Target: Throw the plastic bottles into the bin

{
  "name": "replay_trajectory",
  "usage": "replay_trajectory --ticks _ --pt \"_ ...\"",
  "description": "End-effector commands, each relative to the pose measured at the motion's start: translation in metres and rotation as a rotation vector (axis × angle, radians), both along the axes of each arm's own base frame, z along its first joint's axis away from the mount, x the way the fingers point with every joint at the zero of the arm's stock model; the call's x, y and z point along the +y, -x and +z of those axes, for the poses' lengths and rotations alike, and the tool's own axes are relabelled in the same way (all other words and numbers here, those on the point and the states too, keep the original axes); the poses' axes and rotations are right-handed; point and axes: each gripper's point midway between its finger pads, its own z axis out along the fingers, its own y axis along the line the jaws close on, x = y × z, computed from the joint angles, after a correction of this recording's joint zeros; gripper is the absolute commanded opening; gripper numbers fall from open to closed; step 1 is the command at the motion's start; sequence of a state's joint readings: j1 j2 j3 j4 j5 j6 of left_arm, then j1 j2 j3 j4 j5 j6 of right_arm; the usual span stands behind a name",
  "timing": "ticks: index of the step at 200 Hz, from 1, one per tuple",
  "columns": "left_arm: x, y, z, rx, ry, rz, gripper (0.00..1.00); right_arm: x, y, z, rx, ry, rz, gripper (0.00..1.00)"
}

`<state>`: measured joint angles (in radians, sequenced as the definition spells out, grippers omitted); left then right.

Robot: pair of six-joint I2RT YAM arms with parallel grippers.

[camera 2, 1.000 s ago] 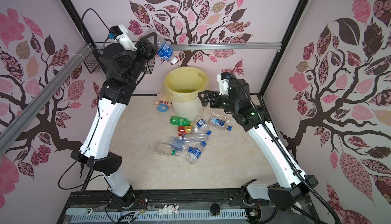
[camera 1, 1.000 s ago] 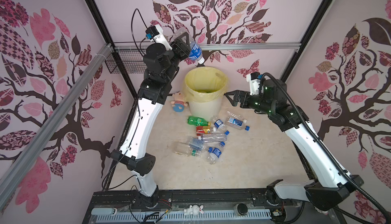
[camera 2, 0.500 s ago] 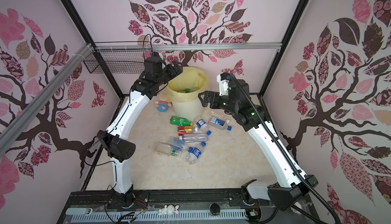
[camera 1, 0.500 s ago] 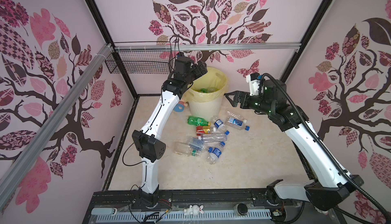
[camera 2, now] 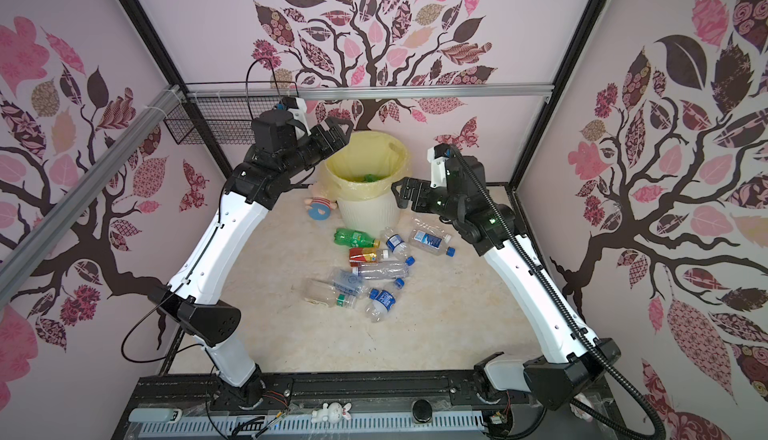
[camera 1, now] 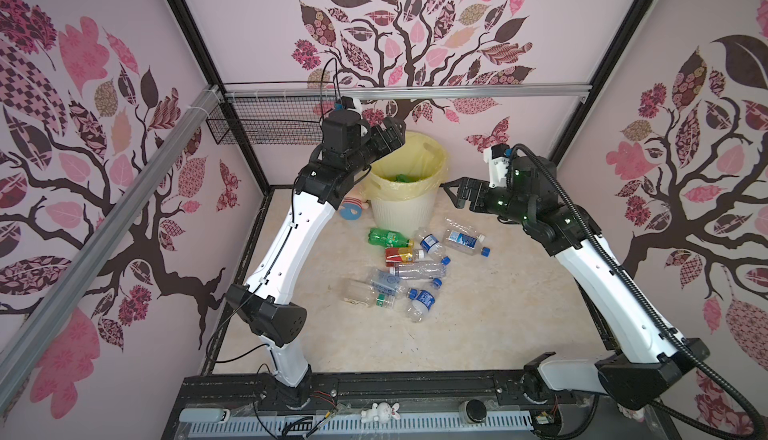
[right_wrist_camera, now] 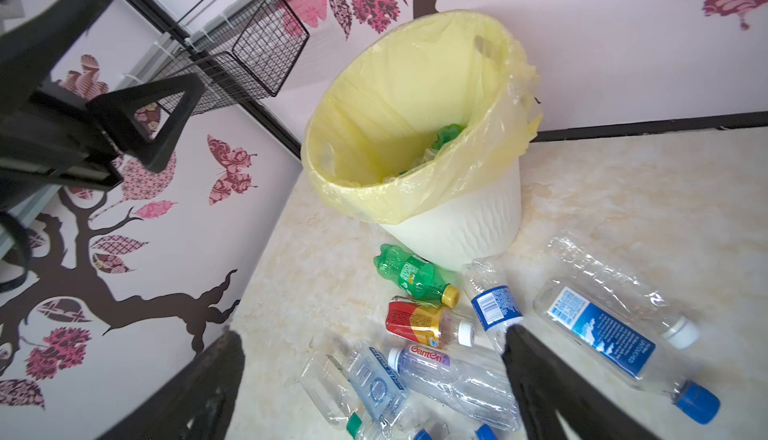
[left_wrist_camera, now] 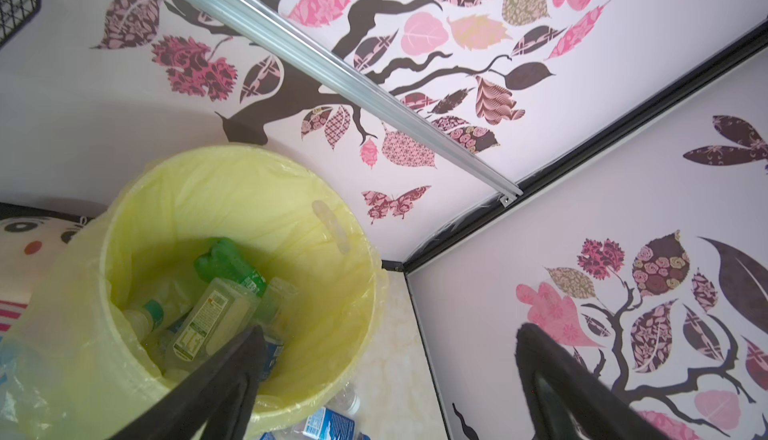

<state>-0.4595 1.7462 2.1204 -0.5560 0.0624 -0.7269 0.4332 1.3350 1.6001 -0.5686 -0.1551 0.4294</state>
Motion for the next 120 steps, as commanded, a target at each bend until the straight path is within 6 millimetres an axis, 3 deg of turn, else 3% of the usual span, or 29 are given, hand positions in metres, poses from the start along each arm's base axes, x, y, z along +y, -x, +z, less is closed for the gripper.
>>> replay_trajectory --ticks 1,27,74,120 --pt "-0.012 0.025 -0.022 0.038 -0.047 -0.071 0.97 -0.017 -0.010 -0.021 0.070 0.045 -0.094 1.00" --pt "-0.011 0.054 -0.057 0.090 -0.079 -0.103 0.97 -0.029 -0.013 -0.044 0.129 0.061 -0.128 1.00" --pt "0.005 0.094 -0.116 0.240 -0.133 -0.118 0.97 -0.032 -0.009 -0.095 0.246 0.096 -0.143 1.00" --pt "0.047 0.142 -0.218 0.617 -0.224 0.007 0.97 -0.021 -0.002 -0.126 0.307 0.133 -0.096 1.00"
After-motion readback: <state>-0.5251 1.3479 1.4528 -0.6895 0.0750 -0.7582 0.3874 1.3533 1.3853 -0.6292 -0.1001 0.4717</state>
